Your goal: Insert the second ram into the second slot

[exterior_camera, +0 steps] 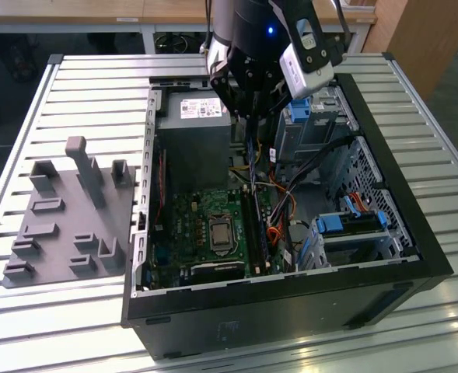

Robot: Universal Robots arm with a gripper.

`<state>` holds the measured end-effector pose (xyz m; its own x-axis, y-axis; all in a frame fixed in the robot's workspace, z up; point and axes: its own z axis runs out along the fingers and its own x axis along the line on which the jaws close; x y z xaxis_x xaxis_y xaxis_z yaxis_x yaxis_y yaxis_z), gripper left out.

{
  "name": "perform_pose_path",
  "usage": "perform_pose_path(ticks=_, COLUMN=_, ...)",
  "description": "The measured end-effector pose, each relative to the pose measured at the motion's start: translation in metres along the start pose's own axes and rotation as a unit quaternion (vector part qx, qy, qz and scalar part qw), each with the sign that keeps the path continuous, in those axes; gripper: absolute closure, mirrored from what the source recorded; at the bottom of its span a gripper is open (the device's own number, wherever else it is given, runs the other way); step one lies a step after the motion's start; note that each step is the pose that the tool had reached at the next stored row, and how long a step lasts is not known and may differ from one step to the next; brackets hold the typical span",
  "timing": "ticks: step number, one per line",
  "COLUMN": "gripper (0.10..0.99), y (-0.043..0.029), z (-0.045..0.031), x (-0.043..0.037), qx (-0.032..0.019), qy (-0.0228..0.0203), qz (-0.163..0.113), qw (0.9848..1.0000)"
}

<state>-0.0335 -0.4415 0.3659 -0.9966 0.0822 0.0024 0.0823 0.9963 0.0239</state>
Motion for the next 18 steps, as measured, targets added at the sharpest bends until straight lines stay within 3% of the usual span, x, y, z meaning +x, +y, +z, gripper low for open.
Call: perform_pose_path(ticks=18, gripper=0.949, y=-0.0004, z=0.0070, x=0.0000, qx=0.0000, qy=0.0000, qz=0.000, qw=1.0000)
